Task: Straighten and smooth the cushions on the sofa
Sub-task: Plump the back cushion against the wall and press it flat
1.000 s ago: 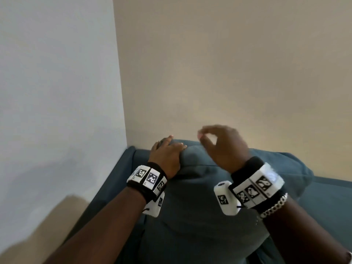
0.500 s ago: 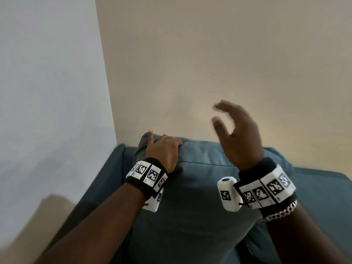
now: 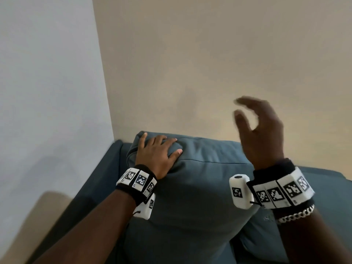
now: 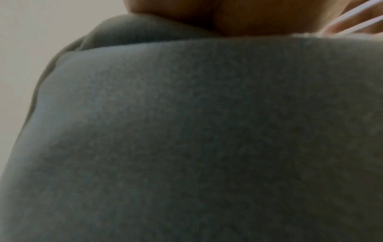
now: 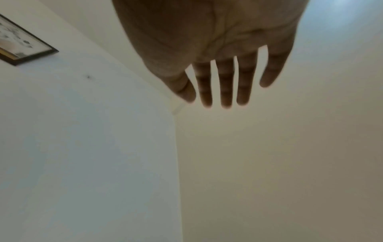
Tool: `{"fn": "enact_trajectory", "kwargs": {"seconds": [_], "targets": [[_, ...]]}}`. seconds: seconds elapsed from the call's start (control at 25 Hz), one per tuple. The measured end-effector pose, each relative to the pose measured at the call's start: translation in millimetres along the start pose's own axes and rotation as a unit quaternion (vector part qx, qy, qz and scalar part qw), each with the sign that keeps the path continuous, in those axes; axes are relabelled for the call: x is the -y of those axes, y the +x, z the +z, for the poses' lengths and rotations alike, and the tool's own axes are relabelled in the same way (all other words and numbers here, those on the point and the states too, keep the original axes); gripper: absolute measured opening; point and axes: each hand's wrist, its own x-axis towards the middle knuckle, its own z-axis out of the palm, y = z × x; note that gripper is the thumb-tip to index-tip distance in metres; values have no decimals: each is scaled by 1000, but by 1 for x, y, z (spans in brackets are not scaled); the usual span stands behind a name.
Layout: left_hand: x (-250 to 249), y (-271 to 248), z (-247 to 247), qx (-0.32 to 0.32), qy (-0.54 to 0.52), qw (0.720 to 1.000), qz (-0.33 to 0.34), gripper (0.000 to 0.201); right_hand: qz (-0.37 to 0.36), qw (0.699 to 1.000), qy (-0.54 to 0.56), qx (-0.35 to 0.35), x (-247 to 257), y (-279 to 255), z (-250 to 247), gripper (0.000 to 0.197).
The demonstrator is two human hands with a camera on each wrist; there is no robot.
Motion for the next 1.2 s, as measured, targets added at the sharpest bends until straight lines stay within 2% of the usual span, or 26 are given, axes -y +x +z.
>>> {"fn": "enact_trajectory", "kwargs": {"seconds": [0.04, 0.08, 0.12, 0.16, 0.2, 0.24, 0.28, 0.32, 0.4, 0.48, 0.52, 0.56, 0.6, 0.64, 0.68, 0.72, 0.8, 0.84, 0.92, 0.96, 1.0, 1.04, 1.08, 1.12, 1.16, 1.2], "targets": [[2, 0, -1, -5, -4, 1000, -1, 76, -3, 998, -3, -70, -1, -4, -1, 32], [5, 2, -1, -11, -5, 1000, -1, 75, -11, 997, -48, -56, -2, -18, 4, 38], [6, 3, 0, -13, -9, 1000, -3, 75, -11, 987, -140, 74, -9, -42, 17, 47], [7, 3, 1, -5, -16, 1000, -2, 76, -4, 925, -257, 281, -22, -76, 34, 61], [5, 0, 3, 7, -18, 1000, 3, 78, 1, 848, -320, 423, -38, -97, 43, 71], [4, 0, 5, 13, -16, 1000, 9, 79, -6, 819, -325, 474, -47, -96, 43, 67], [3, 2, 6, 6, -11, 1000, 11, 77, 10, 846, -290, 447, -46, -76, 36, 52], [4, 0, 6, -4, -13, 1000, 6, 74, 50, 897, -215, 383, -44, -49, 26, 37], [7, 1, 6, -27, -19, 999, 2, 64, 40, 984, -104, 141, -33, -2, -7, 25], [10, -1, 6, -38, -23, 999, 2, 59, -5, 996, -43, -78, -31, 5, -29, 29], [12, 0, 5, -45, -22, 999, 2, 58, -2, 992, -74, -106, -35, -8, -26, 36], [14, -1, 6, -52, -26, 998, 3, 58, 28, 989, -143, -37, -40, -33, -17, 50], [16, -2, 7, -52, -37, 998, 4, 58, 79, 955, -246, 148, -53, -68, -1, 67], [16, -4, 8, -45, -47, 998, 9, 58, 117, 888, -314, 314, -71, -97, 8, 78], [15, -8, 10, -40, -50, 998, 17, 58, 132, 843, -330, 403, -83, -106, 8, 75], [14, -6, 11, -45, -45, 998, 21, 57, 140, 851, -310, 399, -87, -96, 1, 58], [17, -9, 13, -58, -46, 997, 8, 53, 174, 936, -191, 240, -84, -53, -23, 28], [19, -9, 13, -70, -49, 996, 4, 52, 148, 969, -148, 129, -77, -30, -39, 23], [25, -9, 12, -90, -55, 994, 0, 50, 48, 991, -102, -69, -66, -3, -67, 23], [28, -10, 12, -95, -53, 994, -1, 49, 25, 986, -92, -139, -66, -4, -67, 27], [30, -10, 12, -98, -51, 994, -1, 49, 30, 982, -107, -153, -69, -13, -58, 35], [30, -10, 12, -98, -51, 994, 1, 48, 69, 984, -139, -84, -78, -33, -44, 45], [30, -11, 12, -96, -54, 994, 4, 48, 129, 968, -202, 75, -90, -58, -25, 51], [29, -13, 13, -88, -60, 994, 8, 47, 172, 906, -281, 264, -103, -84, -10, 53], [29, -15, 14, -82, -61, 995, 14, 48, 187, 848, -324, 375, -109, -96, -5, 54], [29, -13, 14, -81, -57, 995, 17, 48, 195, 834, -322, 404, -110, -90, -6, 50]]}}
